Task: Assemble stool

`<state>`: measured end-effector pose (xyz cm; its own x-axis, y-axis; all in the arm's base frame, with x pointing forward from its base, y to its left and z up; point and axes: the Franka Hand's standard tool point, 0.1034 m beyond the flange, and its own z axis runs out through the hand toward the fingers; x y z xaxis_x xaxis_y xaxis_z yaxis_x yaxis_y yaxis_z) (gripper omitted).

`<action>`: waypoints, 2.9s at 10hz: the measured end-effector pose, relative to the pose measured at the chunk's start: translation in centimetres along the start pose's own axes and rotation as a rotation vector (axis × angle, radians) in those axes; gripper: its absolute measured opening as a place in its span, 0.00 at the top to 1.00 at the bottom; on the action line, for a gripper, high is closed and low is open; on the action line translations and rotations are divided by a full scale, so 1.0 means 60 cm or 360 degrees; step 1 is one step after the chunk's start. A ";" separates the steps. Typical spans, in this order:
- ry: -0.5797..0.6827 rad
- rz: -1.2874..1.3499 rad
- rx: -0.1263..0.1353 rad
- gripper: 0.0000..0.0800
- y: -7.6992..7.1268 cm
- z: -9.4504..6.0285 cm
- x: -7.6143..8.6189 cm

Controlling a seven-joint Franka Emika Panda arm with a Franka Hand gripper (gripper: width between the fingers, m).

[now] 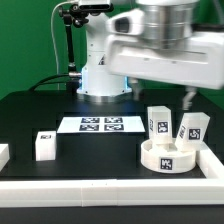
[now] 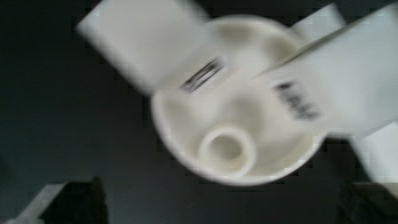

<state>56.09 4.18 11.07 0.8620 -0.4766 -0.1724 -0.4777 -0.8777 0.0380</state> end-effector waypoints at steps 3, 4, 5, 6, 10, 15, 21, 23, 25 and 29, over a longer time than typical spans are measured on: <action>-0.0001 -0.0051 -0.0018 0.19 0.071 0.013 0.040; -0.0003 -0.0045 -0.0019 0.19 0.071 0.014 0.040; -0.0003 -0.0052 -0.0020 0.19 0.068 0.014 0.039; -0.0003 -0.0052 -0.0020 0.19 0.069 0.014 0.039; -0.0003 -0.0430 -0.0061 0.19 0.162 0.037 0.088; -0.0038 -0.0544 -0.0084 0.19 0.218 0.059 0.128; -0.0431 -0.0662 -0.0224 0.19 0.285 0.076 0.129; -0.0614 -0.0656 -0.0246 0.19 0.285 0.081 0.122; -0.0604 -0.0663 -0.0250 0.19 0.283 0.084 0.128; -0.0621 -0.0806 -0.0224 0.19 0.284 0.092 0.127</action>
Offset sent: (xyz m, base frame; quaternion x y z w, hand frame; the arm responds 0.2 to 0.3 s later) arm 0.0000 0.0000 0.0000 0.0000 0.0000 0.0000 1.0000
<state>53.59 -14.18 4.98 0.8372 0.0272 -0.5462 0.0207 -0.9996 -0.0180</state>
